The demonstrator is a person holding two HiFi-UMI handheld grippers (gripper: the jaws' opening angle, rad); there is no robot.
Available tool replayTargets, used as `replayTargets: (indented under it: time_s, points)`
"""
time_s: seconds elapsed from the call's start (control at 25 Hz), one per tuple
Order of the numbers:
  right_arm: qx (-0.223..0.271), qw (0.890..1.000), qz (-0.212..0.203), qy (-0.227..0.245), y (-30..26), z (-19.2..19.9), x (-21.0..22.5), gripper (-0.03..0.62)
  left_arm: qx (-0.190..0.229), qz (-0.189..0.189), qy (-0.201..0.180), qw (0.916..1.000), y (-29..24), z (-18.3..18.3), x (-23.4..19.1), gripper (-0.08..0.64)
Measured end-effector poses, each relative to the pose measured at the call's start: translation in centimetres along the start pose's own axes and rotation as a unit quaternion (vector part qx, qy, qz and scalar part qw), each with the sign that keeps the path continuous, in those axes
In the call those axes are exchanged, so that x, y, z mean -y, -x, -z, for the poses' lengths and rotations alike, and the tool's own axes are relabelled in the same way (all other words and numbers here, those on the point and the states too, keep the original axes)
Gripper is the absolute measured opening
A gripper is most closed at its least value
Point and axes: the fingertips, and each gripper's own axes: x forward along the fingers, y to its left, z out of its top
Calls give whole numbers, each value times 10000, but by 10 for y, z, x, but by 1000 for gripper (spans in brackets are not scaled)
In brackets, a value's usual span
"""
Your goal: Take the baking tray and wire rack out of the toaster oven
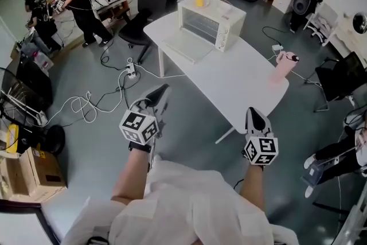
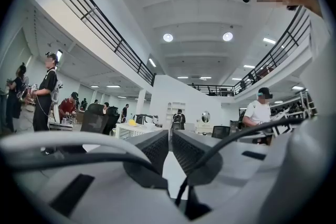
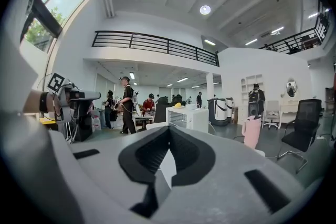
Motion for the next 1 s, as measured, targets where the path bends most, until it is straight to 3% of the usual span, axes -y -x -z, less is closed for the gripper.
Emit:
replayTargets:
  time_s: [0.36, 0.6, 1.0]
  points:
    - [-100, 9998, 123, 135, -61, 3, -19, 3, 81, -60, 136, 9999, -19, 4, -71, 23]
    - [-97, 9995, 137, 260, -129, -13, -45, 5, 57, 26, 324, 9995, -44, 2, -151, 23]
    - [-107, 9988, 458, 108, -254, -37, -80, 14, 20, 83, 307, 9995, -81, -10, -288, 23]
